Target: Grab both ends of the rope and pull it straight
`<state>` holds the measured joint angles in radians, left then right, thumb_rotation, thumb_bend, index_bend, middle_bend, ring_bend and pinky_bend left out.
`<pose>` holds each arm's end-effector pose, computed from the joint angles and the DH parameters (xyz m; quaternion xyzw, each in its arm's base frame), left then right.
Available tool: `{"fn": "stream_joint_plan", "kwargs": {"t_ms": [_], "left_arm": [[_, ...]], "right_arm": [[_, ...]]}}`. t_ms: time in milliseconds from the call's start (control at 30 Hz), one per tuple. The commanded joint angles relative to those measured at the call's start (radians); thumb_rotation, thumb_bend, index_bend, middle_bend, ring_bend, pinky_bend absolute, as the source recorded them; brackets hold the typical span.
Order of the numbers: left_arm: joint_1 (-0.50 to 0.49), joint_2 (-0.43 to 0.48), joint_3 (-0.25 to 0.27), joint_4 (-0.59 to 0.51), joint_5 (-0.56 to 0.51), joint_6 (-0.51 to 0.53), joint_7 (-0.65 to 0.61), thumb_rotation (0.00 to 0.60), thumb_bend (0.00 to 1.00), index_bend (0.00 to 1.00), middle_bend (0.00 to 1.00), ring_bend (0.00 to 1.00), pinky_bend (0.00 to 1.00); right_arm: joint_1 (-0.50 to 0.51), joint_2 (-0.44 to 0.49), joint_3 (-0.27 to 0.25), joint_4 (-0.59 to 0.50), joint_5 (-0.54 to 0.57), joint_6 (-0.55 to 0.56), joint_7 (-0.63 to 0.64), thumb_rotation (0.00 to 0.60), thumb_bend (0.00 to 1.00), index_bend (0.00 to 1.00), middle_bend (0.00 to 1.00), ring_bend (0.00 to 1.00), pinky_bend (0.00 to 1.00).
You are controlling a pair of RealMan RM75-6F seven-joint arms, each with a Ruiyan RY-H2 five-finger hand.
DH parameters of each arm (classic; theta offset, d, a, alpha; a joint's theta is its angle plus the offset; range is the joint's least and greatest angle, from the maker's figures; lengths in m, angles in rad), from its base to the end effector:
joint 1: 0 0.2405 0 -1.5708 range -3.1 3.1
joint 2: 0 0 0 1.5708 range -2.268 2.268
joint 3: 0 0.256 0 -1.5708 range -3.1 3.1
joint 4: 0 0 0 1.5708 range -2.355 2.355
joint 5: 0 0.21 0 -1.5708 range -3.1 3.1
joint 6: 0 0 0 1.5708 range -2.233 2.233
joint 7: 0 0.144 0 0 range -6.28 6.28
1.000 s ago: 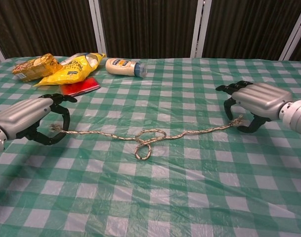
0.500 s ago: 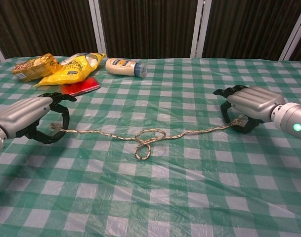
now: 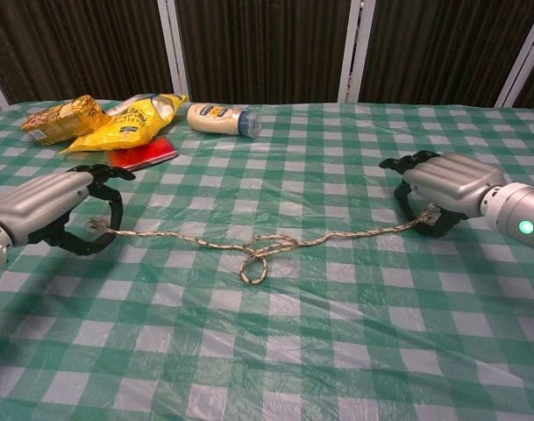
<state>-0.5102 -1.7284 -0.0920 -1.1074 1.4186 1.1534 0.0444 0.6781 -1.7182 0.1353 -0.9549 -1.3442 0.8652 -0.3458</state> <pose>-0.2359 0.3048 -0.0368 -0.6969 -0.3809 -0.4051 0.4529 -0.2367 -0.3670 -0.0403 0.7969 -0.2534 0.2434 0.4914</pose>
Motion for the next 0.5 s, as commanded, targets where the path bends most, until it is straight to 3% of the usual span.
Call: {"fn": "stream_joint_plan", "kwargs": {"t_ms": [33, 267, 500], "left_arm": [[0.001, 0.003, -0.002, -0.001, 0.000, 0.003, -0.001, 0.600, 0.44, 0.64, 0.10, 0.00, 0.06], [0.010, 0.027, -0.013, 0.012, -0.011, 0.016, -0.012, 0.600, 0.44, 0.64, 0.10, 0.00, 0.06], [0.037, 0.077, -0.024, 0.037, -0.035, 0.030, -0.044, 0.600, 0.44, 0.64, 0.10, 0.00, 0.06]], "right_arm": [[-0.001, 0.006, 0.000, -0.008, 0.004, 0.005, -0.002, 0.600, 0.48, 0.72, 0.02, 0.00, 0.00], [-0.031, 0.073, -0.009, -0.074, -0.003, 0.060, 0.008, 0.600, 0.48, 0.75, 0.05, 0.00, 0.00], [-0.099, 0.210, -0.019, -0.178, -0.007, 0.149, 0.033, 0.600, 0.48, 0.75, 0.05, 0.00, 0.00]]}}
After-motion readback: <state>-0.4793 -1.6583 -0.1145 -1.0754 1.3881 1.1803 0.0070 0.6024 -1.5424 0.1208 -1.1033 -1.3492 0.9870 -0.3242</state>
